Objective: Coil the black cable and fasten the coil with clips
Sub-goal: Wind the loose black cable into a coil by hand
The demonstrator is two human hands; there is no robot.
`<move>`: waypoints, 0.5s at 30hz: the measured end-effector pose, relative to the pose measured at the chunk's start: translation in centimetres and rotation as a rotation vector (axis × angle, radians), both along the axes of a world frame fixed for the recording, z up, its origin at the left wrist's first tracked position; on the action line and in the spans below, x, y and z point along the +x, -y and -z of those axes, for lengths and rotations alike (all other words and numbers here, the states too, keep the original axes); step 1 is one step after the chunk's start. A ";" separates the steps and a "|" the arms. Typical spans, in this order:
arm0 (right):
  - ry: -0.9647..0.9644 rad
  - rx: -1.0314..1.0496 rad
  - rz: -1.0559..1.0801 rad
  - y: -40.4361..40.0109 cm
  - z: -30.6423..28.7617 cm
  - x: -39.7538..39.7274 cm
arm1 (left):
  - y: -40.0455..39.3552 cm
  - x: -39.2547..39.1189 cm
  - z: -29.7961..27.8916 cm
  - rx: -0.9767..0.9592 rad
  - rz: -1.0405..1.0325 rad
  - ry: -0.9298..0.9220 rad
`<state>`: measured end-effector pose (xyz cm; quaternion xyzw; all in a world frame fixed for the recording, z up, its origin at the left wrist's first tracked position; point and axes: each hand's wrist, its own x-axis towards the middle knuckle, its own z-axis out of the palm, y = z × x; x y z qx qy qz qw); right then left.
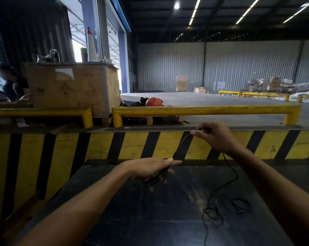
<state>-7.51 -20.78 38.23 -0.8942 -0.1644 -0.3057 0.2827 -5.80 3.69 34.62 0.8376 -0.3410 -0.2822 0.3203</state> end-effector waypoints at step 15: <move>-0.528 -0.420 -0.240 -5.5 9.3 -1.6 | -0.1 3.4 -1.2 -0.281 -0.224 0.471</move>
